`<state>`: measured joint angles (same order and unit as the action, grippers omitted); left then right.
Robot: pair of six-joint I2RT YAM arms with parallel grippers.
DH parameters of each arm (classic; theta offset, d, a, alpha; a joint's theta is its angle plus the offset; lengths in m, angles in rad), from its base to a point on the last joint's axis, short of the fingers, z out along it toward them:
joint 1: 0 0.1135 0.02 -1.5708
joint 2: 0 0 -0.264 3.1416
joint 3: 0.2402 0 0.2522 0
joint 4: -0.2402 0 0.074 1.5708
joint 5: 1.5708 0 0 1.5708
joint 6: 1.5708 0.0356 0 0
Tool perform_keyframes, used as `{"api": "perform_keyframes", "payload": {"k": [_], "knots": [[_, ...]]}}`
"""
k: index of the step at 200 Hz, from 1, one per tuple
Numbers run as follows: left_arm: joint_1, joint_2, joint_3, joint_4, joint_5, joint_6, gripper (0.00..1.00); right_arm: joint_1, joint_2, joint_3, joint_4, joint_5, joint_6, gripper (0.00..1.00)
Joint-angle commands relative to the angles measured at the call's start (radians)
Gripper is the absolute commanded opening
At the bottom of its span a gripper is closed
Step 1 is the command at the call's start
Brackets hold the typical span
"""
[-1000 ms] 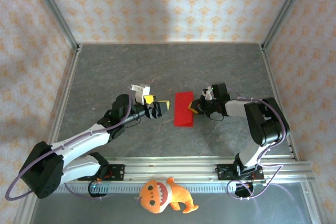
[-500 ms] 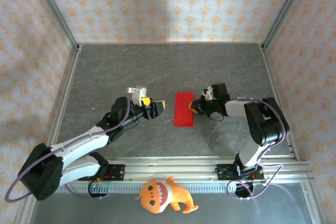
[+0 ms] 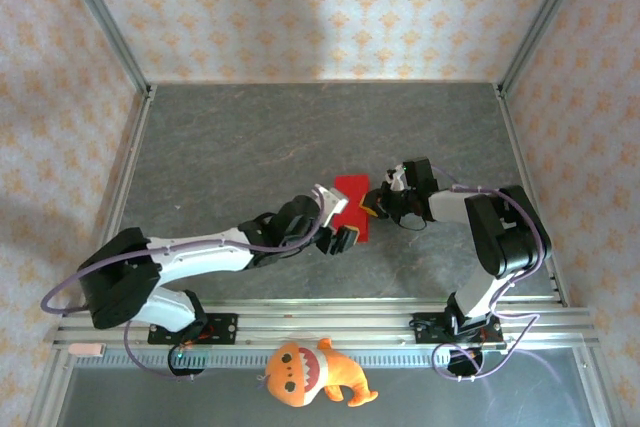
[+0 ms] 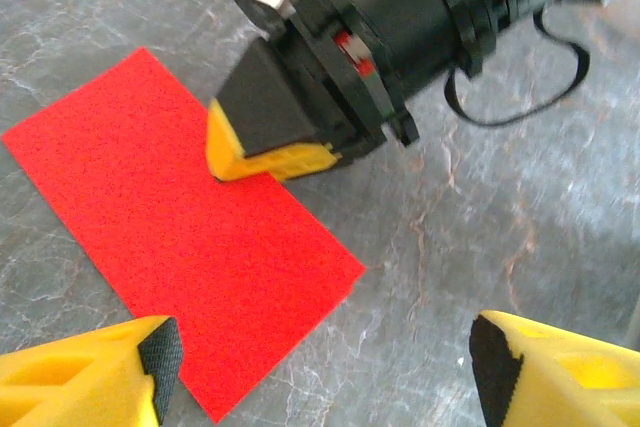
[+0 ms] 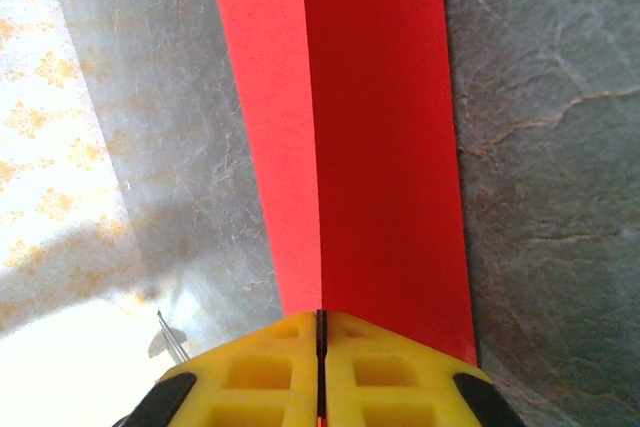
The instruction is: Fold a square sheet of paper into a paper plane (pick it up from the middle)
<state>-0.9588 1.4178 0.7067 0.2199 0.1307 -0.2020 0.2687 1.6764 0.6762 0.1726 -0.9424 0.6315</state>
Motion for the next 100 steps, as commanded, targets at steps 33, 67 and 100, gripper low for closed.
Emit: {"api": "perform_keyframes", "payload": {"k": [33, 67, 100], "knots": [[-0.150, 0.161, 0.133, -0.155, -0.252, 0.187, 0.82, 0.005, -0.009, 0.016, -0.008, 0.015, -0.005, 0.09], [-0.213, 0.267, 0.218, -0.197, -0.402, 0.236, 0.84, 0.004, -0.010, 0.016, -0.011, 0.014, -0.007, 0.09], [-0.234, 0.315, 0.250, -0.186, -0.550, 0.261, 0.85, 0.004, -0.009, 0.016, -0.011, 0.014, -0.007, 0.10]]}}
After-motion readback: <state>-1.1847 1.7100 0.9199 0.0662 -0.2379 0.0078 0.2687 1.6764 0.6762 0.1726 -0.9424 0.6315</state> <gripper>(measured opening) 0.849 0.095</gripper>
